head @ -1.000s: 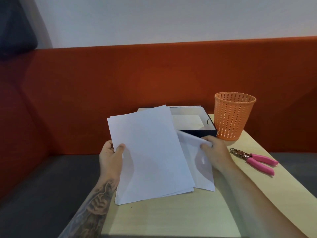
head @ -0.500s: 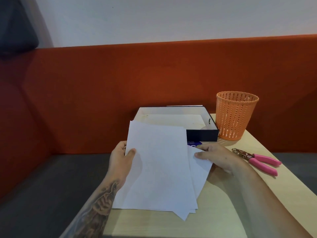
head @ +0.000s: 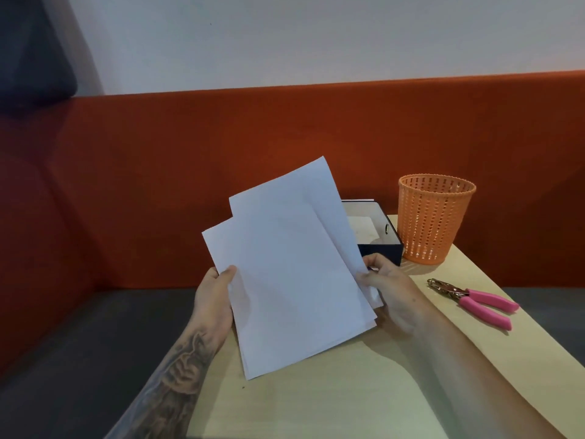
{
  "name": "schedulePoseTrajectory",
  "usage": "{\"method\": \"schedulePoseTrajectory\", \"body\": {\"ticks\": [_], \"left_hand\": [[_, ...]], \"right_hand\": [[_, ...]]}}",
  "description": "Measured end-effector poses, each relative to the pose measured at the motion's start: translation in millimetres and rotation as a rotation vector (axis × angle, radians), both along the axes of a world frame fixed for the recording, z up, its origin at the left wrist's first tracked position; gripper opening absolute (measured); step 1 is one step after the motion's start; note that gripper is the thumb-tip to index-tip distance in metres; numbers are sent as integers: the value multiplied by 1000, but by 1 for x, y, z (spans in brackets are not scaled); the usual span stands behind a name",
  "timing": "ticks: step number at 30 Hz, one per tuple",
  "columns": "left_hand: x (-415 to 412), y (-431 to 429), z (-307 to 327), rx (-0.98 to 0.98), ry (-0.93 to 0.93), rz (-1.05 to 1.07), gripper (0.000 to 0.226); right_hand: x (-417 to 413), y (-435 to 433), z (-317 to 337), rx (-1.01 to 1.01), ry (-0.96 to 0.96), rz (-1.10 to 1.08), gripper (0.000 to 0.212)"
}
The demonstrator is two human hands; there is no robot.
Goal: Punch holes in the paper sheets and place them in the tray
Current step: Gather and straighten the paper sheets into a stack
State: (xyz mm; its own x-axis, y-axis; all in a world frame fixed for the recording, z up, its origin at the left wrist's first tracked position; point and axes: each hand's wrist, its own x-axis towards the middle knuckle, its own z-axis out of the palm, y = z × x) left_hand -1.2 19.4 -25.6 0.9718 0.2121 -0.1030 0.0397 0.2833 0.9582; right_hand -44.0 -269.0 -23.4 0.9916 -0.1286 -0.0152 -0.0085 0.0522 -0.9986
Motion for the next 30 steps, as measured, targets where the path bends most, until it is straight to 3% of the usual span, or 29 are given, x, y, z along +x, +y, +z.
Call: {"method": "schedulePoseTrajectory", "body": {"ticks": [6, 15, 23, 30], "left_hand": [[0, -5, 14, 85, -21, -75, 16], [-2, -28, 55, 290, -277, -94, 6], [-15, -43, 103, 330, -474, -68, 5], [-28, -49, 87, 365, -398, -85, 5]], "right_hand": [[-7, 8, 4, -76, 13, 5, 22], [-13, 12, 33, -268, -262, -136, 24], [-30, 13, 58, -169, -387, -195, 30], [-39, 27, 53, -156, -336, -199, 33]]}}
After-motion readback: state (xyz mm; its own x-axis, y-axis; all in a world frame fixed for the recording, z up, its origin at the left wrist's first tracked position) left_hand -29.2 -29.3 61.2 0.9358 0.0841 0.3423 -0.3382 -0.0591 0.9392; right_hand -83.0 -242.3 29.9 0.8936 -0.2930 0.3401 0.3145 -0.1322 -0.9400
